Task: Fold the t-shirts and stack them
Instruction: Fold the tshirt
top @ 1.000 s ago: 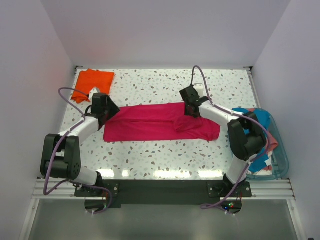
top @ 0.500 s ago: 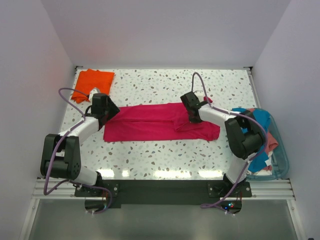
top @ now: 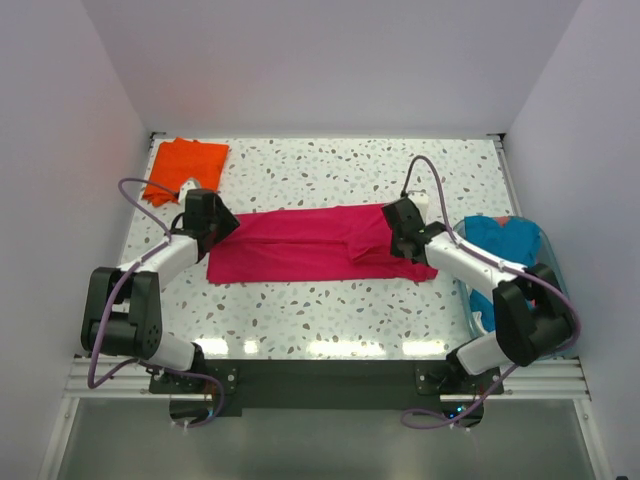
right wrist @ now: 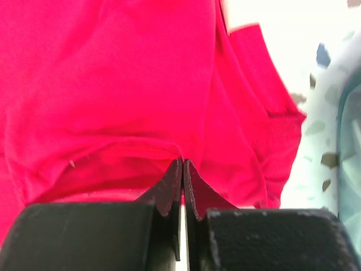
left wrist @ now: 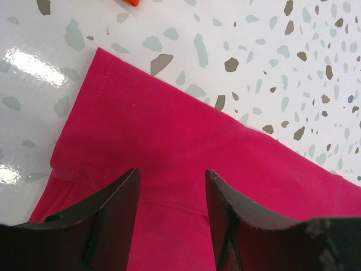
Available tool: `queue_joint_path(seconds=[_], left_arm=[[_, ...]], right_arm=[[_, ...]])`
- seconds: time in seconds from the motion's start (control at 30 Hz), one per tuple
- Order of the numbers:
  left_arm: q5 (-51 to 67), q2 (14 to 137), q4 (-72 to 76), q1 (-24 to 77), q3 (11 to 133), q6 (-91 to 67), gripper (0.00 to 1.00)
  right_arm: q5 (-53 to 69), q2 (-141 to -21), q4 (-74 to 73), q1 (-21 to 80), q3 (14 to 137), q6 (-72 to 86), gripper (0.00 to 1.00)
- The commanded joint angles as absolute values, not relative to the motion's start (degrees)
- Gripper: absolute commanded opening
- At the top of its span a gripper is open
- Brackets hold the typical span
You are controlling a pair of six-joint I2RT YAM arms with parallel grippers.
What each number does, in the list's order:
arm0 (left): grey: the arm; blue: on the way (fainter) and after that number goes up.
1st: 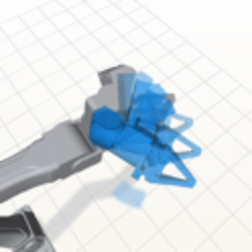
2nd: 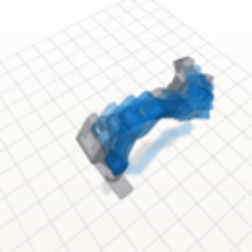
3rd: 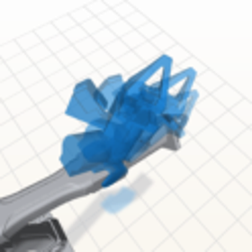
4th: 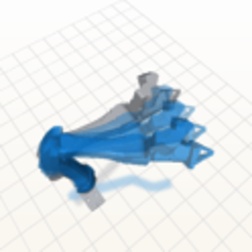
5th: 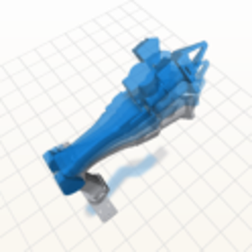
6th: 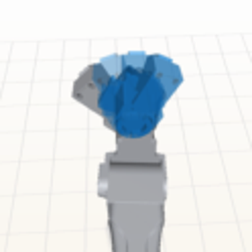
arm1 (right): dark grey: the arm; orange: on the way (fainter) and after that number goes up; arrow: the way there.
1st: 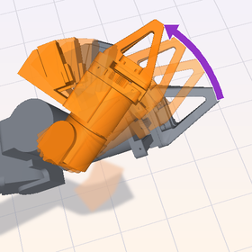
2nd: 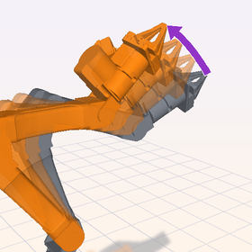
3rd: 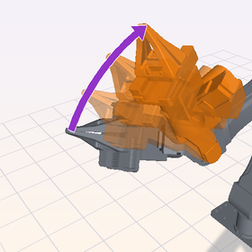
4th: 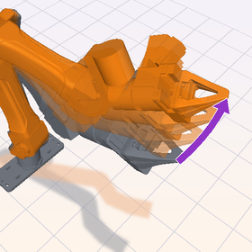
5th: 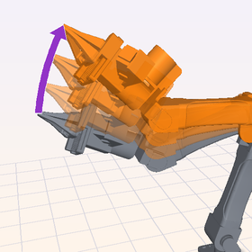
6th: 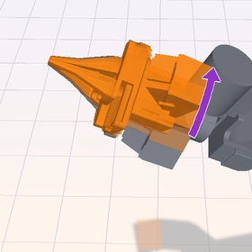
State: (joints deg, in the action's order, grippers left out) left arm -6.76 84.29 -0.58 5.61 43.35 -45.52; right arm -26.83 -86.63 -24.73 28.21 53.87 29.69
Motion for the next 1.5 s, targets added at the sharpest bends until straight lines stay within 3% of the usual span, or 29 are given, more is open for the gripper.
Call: queue_joint_path(seconds=[0.0,0.1,0.13,0.23,0.37,0.57,0.83,1.1,1.23,1.47], left_arm=[[-6.9,84.4,1.6,5.4,42.8,-46.2,0.54],[-6.8,84.5,1.7,5.4,43.0,-46.2,0.54],[-6.5,84.4,1.6,5.3,43.2,-46.1,0.54],[-5.7,83.9,1.3,5.4,43.9,-45.0,0.55],[-5.4,84.0,-0.3,5.6,47.4,-42.3,0.57],[-9.0,87.8,-7.0,8.3,52.9,-39.4,0.56],[-9.1,89.4,-6.3,9.0,51.4,-41.1,0.53],[-8.9,89.6,-5.6,9.0,50.2,-41.6,0.53],[-9.1,88.9,-5.5,9.0,49.9,-41.7,0.53],[-7.7,88.7,-5.3,9.3,50.3,-40.3,0.53]], right_arm=[[-24.4,-81.0,-21.7,28.3,49.1,32.8,0.00],[-23.5,-78.5,-21.0,28.3,45.1,33.5,0.04],[-23.5,-77.7,-21.1,28.3,44.3,33.6,0.18],[-23.3,-73.7,-22.0,28.2,43.1,33.7,0.30],[-21.6,-70.6,-22.2,28.3,44.2,33.2,0.34],[-22.2,-76.8,-21.5,28.3,51.4,31.8,0.33],[-19.2,-94.7,-20.2,28.2,62.5,29.4,0.30],[-13.5,-88.1,-17.2,28.7,51.7,30.8,0.20],[-12.2,-82.5,-16.3,29.0,45.3,31.9,0.21],[-13.4,-81.4,-19.1,29.1,46.5,31.6,0.21]])
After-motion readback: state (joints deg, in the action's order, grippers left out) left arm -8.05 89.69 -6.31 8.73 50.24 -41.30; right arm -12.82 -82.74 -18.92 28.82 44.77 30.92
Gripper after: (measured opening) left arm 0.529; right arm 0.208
